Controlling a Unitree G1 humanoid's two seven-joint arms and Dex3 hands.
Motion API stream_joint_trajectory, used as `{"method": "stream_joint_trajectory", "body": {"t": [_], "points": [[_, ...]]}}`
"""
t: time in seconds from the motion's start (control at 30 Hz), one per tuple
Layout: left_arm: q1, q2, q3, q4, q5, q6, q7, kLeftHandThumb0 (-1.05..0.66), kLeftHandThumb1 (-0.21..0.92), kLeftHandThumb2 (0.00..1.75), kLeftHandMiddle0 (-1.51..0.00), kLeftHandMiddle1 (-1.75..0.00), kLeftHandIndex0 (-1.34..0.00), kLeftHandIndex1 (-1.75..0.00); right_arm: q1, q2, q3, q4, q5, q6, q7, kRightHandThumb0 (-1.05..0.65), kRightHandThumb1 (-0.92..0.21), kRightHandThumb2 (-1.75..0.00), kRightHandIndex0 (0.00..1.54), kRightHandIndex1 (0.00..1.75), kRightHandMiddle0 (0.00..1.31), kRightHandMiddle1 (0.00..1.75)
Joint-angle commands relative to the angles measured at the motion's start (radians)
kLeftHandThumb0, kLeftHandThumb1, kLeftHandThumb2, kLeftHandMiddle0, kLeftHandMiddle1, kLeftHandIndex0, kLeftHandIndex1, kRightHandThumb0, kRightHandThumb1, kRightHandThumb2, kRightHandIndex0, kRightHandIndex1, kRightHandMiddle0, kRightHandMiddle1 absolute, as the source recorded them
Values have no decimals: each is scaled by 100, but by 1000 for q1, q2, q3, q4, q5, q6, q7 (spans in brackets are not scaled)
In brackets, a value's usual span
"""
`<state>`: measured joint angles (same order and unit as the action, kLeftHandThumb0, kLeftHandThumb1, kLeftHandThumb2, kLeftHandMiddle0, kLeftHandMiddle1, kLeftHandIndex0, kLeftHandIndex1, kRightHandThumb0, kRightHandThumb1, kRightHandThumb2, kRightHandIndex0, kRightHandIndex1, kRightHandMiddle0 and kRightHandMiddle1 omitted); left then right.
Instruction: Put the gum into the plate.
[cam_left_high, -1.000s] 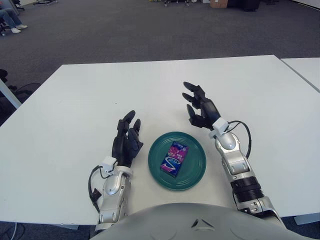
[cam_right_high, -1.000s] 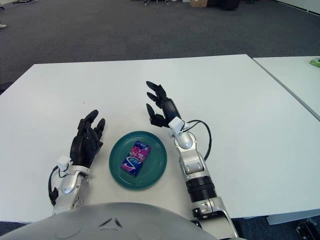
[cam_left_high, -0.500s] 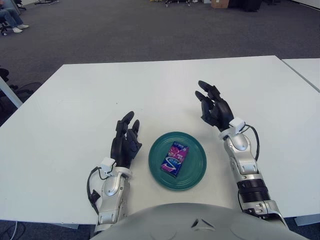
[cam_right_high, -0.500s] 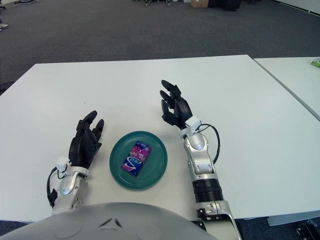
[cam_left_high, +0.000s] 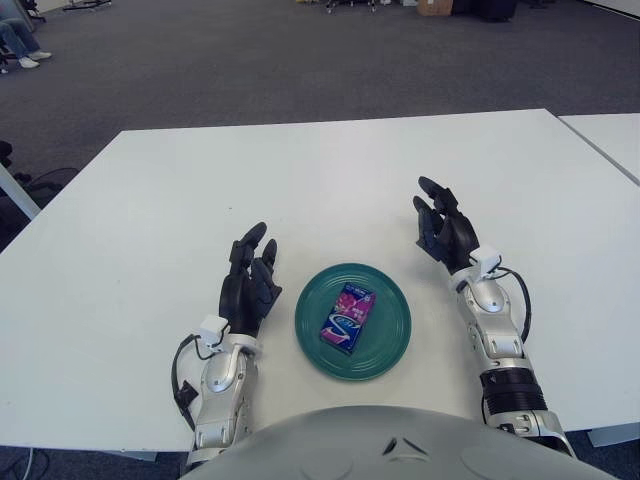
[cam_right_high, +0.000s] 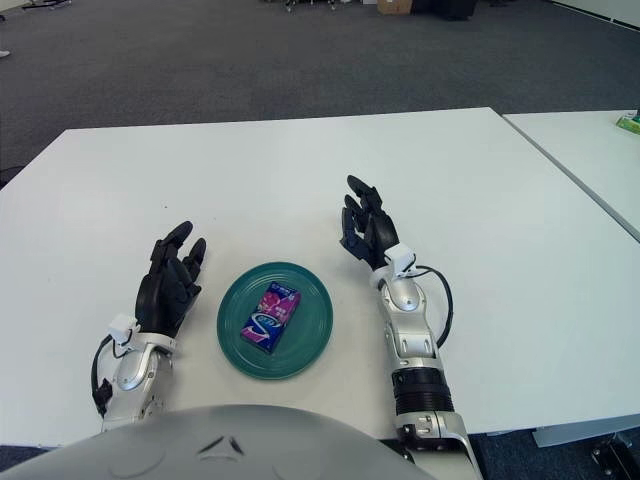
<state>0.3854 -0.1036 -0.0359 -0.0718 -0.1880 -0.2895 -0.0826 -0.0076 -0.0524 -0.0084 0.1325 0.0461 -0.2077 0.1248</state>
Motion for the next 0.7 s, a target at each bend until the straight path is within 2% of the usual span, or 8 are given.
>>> {"method": "stream_joint_trajectory", "body": {"t": [0.0,0.53,0.67], "points": [[-1,3,5,-9,4,0,-1,-91,92,94,-31,0,0,-71,26,16,-6,-24,-4,4,-28,-74,-92,-83,21,0,0,40],[12,-27,3,-24,53,-1,46,-90,92,94,-25,0,0,-58,83,33,6,-8,-43,26,-99,-75,-92,-88,13,0,0,34],[16,-30,0,-28,85,-2,74,-90,92,94,-25,0,0,-58,95,33,18,20,-52,-2,-95,-76,-92,-88,13,0,0,33]]}}
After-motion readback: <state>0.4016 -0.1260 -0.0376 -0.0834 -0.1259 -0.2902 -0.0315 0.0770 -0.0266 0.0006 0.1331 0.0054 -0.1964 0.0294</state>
